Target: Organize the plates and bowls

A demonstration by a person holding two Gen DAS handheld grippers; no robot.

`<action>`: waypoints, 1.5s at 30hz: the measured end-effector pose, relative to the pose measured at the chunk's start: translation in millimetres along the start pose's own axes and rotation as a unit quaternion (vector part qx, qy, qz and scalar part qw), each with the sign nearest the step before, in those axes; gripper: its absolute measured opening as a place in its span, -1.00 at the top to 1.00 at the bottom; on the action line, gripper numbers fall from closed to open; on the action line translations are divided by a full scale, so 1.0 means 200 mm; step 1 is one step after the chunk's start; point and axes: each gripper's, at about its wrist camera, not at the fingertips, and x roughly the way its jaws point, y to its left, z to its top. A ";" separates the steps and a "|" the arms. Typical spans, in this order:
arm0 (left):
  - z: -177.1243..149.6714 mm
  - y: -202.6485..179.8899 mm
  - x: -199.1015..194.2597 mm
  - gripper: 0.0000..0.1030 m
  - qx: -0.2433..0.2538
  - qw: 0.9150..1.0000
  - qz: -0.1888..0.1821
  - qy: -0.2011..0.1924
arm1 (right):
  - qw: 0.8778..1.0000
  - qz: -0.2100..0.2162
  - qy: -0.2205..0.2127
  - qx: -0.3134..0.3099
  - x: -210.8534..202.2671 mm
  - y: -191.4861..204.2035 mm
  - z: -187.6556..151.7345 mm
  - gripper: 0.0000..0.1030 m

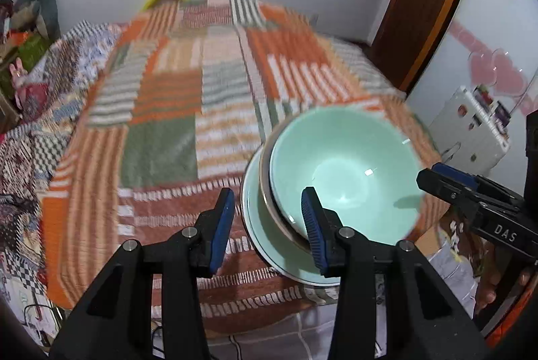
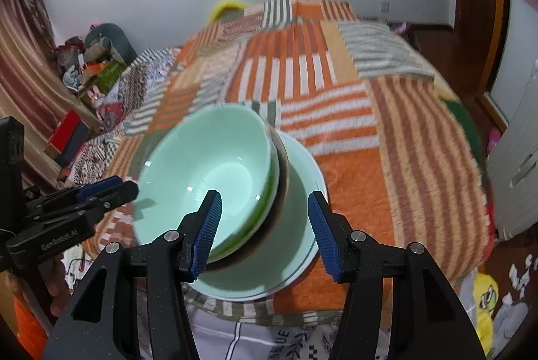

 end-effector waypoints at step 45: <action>-0.07 -0.20 -1.04 -0.97 0.041 0.950 0.005 -0.310 | 0.956 0.009 -0.274 -0.105 -0.80 0.37 0.00 -0.99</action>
